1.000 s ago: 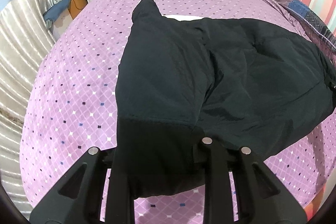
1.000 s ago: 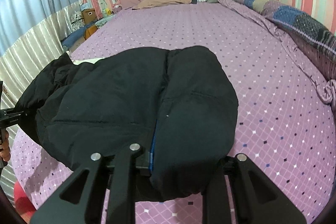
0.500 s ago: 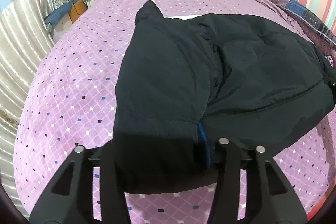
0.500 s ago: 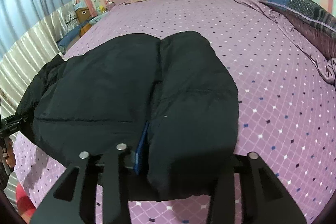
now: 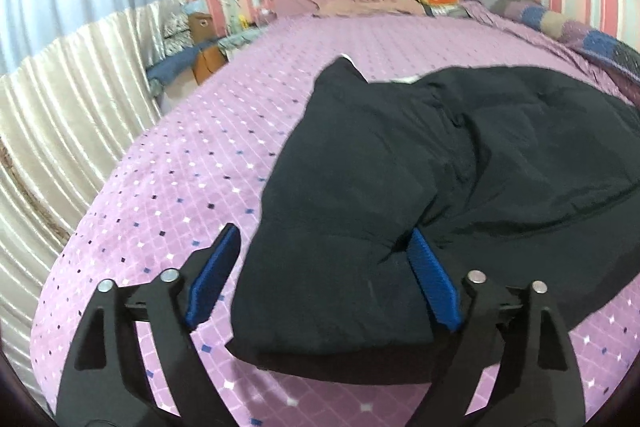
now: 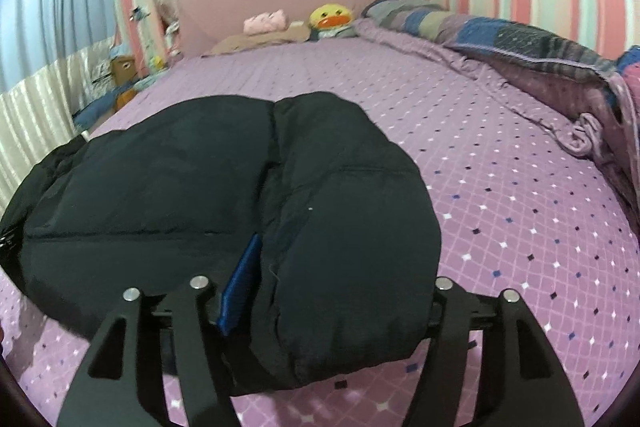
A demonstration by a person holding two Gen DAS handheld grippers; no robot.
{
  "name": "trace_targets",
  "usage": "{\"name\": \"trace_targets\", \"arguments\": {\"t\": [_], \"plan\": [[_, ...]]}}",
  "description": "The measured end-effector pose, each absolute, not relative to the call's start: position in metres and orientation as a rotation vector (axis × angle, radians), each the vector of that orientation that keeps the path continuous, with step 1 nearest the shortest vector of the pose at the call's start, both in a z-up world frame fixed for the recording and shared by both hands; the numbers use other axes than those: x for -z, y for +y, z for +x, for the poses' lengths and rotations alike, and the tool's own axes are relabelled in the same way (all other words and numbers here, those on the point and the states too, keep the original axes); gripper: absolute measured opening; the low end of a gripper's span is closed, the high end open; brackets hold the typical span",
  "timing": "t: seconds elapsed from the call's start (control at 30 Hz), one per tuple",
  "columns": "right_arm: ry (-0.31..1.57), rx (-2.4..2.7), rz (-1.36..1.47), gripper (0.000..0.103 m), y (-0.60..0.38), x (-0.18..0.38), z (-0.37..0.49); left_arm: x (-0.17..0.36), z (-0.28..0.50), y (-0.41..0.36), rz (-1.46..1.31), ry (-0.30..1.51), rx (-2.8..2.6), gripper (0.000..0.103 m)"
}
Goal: Fold large clothes
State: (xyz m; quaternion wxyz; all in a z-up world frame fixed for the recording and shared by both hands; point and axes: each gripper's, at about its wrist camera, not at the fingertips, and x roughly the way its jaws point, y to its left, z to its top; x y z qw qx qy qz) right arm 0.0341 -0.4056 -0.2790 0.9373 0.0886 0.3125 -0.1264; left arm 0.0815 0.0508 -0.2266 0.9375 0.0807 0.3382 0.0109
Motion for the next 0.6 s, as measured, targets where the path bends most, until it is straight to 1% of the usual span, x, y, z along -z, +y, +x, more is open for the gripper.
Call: {"name": "trace_targets", "arguments": {"t": [0.07,0.17,0.23,0.33,0.37,0.4,0.6], "plan": [[0.616,0.275,0.17,0.066,-0.403,0.281,0.033,0.227,0.079,0.055,0.167,0.652,-0.028,0.092],[0.586,0.301,0.178,0.074,-0.403,0.285,0.029,0.231,0.074,0.064,0.165,0.6,-0.043,0.099],[0.577,0.317,0.171,0.076,-0.401,0.287,0.026,0.236,0.074,0.067,0.146,0.581,-0.046,0.1],[0.56,0.364,0.174,0.088,-0.403,0.286,0.022,0.245,0.075,0.071,0.128,0.588,-0.031,0.1],[0.552,0.382,0.172,0.094,-0.405,0.286,0.021,0.247,0.074,0.073,0.121,0.589,-0.026,0.1],[0.545,0.395,0.174,0.096,-0.408,0.286,0.019,0.249,0.073,0.073,0.113,0.59,-0.023,0.1],[0.565,0.387,0.188,0.097,-0.417,0.297,0.014,0.255,0.063,0.08,0.102,0.584,-0.037,0.1]]}}
